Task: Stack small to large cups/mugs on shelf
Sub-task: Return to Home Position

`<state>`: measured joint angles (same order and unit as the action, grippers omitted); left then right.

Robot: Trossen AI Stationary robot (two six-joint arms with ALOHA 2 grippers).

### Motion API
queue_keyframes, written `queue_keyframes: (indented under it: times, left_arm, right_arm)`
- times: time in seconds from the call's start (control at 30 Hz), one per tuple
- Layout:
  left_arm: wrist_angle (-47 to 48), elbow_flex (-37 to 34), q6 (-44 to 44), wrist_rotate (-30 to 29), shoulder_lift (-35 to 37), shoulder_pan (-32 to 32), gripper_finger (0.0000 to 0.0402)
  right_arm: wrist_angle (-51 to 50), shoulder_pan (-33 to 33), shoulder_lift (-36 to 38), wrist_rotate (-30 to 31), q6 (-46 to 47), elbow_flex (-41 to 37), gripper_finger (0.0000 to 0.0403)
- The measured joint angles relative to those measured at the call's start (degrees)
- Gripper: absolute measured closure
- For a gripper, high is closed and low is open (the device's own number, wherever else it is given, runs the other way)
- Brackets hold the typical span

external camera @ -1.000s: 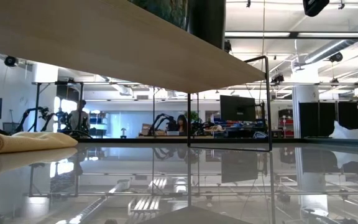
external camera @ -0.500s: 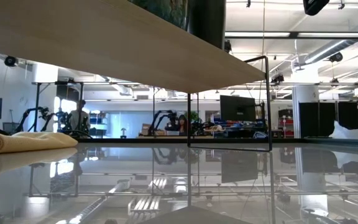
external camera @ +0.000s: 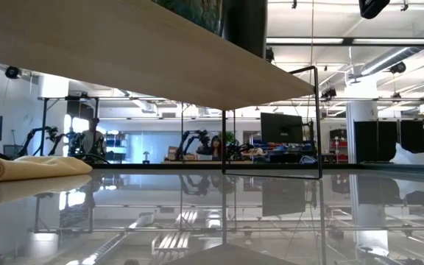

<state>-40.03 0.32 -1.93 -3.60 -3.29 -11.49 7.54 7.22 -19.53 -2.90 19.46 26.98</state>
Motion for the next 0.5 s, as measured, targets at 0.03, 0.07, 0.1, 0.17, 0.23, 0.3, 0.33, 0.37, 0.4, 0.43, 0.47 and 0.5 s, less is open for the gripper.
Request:
queue_keyframes:
  times: [0.03,0.07,0.1,0.17,0.23,0.3,0.33,0.37,0.4,0.43,0.47,0.5]
  left_arm:
    - [-0.02,0.0,0.0,0.0,-0.03,0.0,0.0276]
    - [0.01,-0.02,0.0,0.0,-0.04,0.0,0.0276]
    - [0.03,-0.02,0.0,0.0,-0.04,0.0,0.0276]
    - [-0.02,-0.02,0.0,0.0,-0.04,0.0,0.0276]
    - [0.02,-0.02,0.0,0.0,-0.04,0.0,0.0276]
    - [0.0,-0.02,0.0,0.0,-0.04,0.0,0.0276]
    - [0.0,-0.02,0.0,0.0,-0.04,0.0,0.0276]
    - [0.0,-0.02,0.02,-0.02,-0.04,0.0,0.0276]
    - [0.0,-0.02,0.0,-0.01,-0.04,0.0,0.0276]
    - [0.0,-0.03,0.01,-0.02,-0.04,0.0,0.0276]
    - [0.0,-0.04,0.0,-0.02,-0.04,0.0,0.0276]
    - [0.0,-0.04,0.02,-0.02,-0.03,0.0,0.0276]
  right_arm:
    - [-0.01,0.0,-0.02,0.01,0.0,0.0,0.0335]
    - [0.02,0.0,-0.07,0.0,0.0,0.0,0.0335]
    - [0.01,0.0,-0.14,0.01,0.02,0.0,0.0335]
    - [-0.03,0.0,-0.15,0.01,0.0,0.0,0.0335]
    - [-0.01,0.0,-0.15,-0.02,1.05,0.0,0.0335]
    - [-0.3,0.0,-0.16,-0.13,2.83,0.0,0.0335]
    - [-0.38,0.0,-0.32,-0.25,1.9,-0.06,0.0335]
    - [-0.23,0.0,-0.5,-0.44,-0.09,-0.23,0.0335]
    - [-0.25,0.0,-0.55,-1.0,-2.2,-0.59,0.0335]
    - [-0.29,0.0,-0.52,-1.89,-4.24,-1.16,0.0335]
    - [-0.17,0.0,-0.52,-2.37,-5.99,-1.82,0.0335]
    - [0.57,0.01,-0.52,-2.47,-7.38,-2.74,0.0335]
